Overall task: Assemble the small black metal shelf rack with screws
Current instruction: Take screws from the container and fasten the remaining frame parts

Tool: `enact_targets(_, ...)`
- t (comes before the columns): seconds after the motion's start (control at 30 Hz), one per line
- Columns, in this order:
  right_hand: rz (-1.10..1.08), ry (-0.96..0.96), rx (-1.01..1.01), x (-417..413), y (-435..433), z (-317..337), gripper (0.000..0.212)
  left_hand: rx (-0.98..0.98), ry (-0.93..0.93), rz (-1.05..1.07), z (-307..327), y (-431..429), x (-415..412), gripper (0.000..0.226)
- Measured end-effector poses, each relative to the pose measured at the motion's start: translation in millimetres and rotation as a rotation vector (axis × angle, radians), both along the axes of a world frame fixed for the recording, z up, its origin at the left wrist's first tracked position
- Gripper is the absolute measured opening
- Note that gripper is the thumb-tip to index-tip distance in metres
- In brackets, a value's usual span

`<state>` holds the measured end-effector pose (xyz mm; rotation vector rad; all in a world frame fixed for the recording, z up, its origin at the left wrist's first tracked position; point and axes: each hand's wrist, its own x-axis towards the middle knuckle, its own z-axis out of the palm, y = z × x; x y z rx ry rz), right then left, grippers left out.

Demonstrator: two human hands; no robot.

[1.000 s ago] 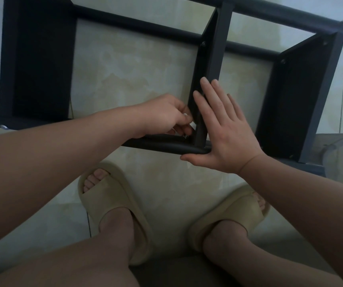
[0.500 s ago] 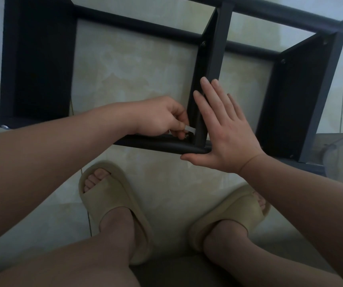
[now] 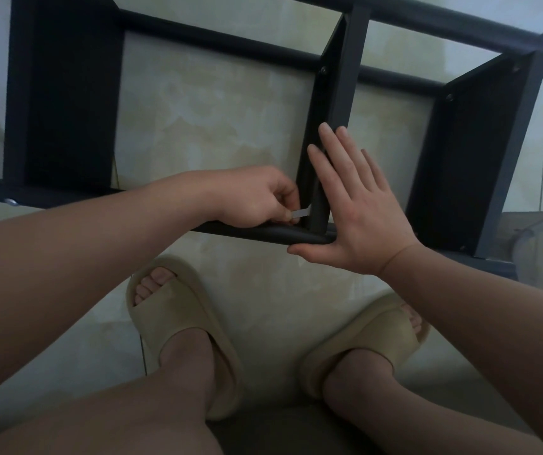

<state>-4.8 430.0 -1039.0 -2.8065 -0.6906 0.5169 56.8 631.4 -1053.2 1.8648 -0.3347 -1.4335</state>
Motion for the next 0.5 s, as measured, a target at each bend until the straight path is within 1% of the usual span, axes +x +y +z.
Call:
enact_targets(0.2,0.007,-0.012,0.017,-1.0,-1.6,-3.6,0.118,0.040,-0.004,0.024,-1.7,0.3,-4.2,0.017)
enact_targets(0.27,0.010,0.014,0.017,-0.5,-1.3,-2.6,0.119,0.112,-0.057,-0.001,-1.6,3.7,-4.0,0.018)
enact_targets(0.33,0.022,0.075,-0.027,0.8,0.6,3.3,0.122,0.225,-0.132,-0.060,2.9,10.0,-3.3,0.019)
enact_targets(0.4,0.006,0.147,-0.051,1.4,0.6,11.4,0.122,0.288,-0.191,-0.078,10.3,16.7,1.7,0.014)
enact_targets(0.43,-0.020,0.183,-0.021,2.9,0.2,16.1,0.118,0.296,-0.216,-0.065,15.7,19.9,6.9,0.013)
enact_targets(0.5,-0.089,0.230,0.087,8.8,-1.6,27.9,0.100,0.301,-0.283,-0.018,30.2,23.1,21.0,0.016)
